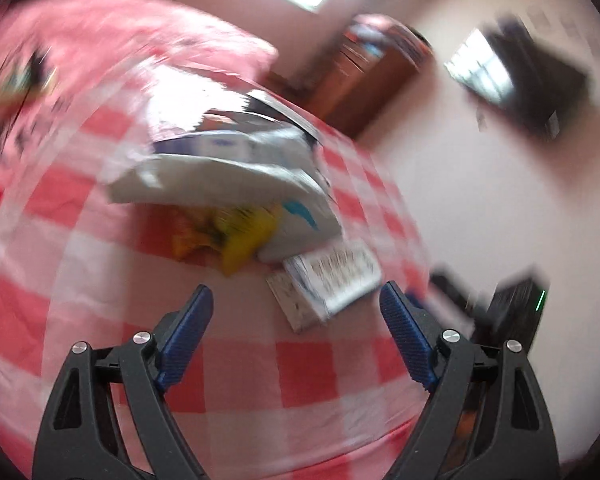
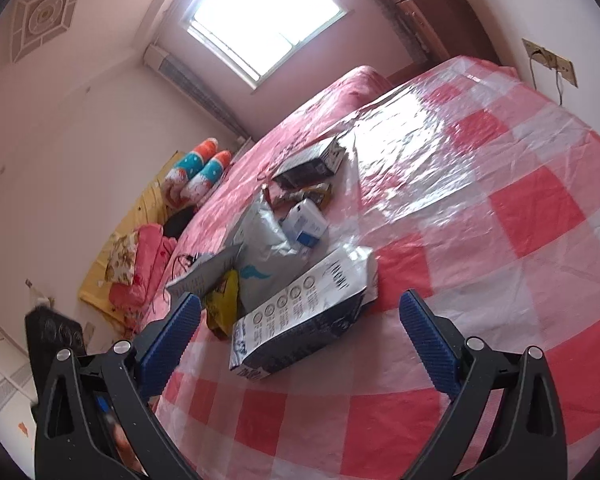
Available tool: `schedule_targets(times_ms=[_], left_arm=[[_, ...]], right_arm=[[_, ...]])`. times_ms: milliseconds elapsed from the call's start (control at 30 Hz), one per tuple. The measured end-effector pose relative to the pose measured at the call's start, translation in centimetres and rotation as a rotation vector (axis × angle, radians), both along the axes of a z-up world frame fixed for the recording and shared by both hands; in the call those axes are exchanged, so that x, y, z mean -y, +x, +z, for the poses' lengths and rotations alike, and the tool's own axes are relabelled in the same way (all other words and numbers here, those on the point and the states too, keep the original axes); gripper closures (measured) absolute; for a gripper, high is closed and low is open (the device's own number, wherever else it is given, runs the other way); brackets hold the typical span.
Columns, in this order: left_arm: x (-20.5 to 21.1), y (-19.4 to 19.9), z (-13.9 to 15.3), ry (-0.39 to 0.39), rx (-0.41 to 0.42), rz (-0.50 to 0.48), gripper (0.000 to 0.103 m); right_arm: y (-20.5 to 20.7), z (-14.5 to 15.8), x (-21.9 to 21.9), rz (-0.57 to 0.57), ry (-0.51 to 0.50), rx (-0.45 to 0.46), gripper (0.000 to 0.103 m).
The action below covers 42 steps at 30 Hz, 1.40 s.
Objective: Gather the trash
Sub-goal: 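Grasp the white bag with blue feather print with the left tool, then grasp the white milk carton with the right tool while the left tool holds the feather bag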
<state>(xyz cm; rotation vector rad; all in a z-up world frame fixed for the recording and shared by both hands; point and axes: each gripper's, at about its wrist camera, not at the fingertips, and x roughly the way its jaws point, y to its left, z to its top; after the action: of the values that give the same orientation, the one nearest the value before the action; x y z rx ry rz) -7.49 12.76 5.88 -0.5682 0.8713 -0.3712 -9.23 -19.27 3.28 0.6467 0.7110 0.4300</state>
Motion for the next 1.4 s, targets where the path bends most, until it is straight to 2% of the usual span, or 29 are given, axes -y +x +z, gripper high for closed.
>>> schedule_targets(times_ms=[100, 167, 400, 567, 600, 633, 733, 800, 867, 967, 1067, 1200, 1400], left_arm=[[-1.8, 1.4, -0.8, -0.154, -0.052, 0.081, 0.018], [-2.5, 2.3, -1.1, -0.229, -0.067, 0.125, 0.018], [-3.6, 4.8, -1.6, -0.297, -0.080, 0.202, 0.018], [-2.9, 6.5, -2.1, -0.247, -0.130, 0.214, 0.020], [-2.6, 6.9, -2.3, -0.230, -0.142, 0.215, 0.024], [-2.6, 7.2, -2.5, -0.216, -0.151, 0.217, 0.033], [-2.7, 7.2, -3.0, -0.226, -0.159, 0.225, 0.045], [-2.9, 7.1, -3.0, -0.216, -0.155, 0.226, 0.050], [-3.0, 7.0, -3.2, -0.201, -0.157, 0.222, 0.061], [-3.3, 6.6, -3.3, -0.186, -0.159, 0.198, 0.068], [-3.3, 5.8, -2.9, -0.137, -0.145, 0.165, 0.072], [-3.0, 4.1, -2.2, -0.064, -0.127, 0.100, 0.073], [-2.4, 0.8, -1.9, 0.019, -0.114, -0.017, 0.076]], right_arm=[[0.1, 0.0, -1.1, 0.032, -0.020, 0.000, 0.005], [0.2, 0.1, -1.6, 0.049, -0.033, 0.003, 0.005], [1.1, -0.3, -3.3, 0.105, -0.057, -0.036, 0.005], [1.7, -0.8, -4.1, 0.144, -0.050, -0.060, 0.007], [1.9, -0.9, -4.3, 0.150, -0.047, -0.066, 0.011], [2.0, -1.0, -4.4, 0.147, -0.057, -0.074, 0.021], [2.5, -1.4, -4.3, 0.134, -0.063, -0.109, 0.027], [2.7, -1.5, -4.1, 0.116, -0.074, -0.118, 0.028], [2.9, -1.7, -3.9, 0.103, -0.077, -0.133, 0.027], [3.3, -1.8, -3.9, 0.100, -0.083, -0.144, 0.027], [3.9, -1.7, -4.3, 0.098, -0.109, -0.142, 0.026], [4.8, -1.6, -4.9, 0.097, -0.124, -0.151, 0.018], [6.0, -1.2, -6.4, 0.068, -0.247, -0.153, 0.015]])
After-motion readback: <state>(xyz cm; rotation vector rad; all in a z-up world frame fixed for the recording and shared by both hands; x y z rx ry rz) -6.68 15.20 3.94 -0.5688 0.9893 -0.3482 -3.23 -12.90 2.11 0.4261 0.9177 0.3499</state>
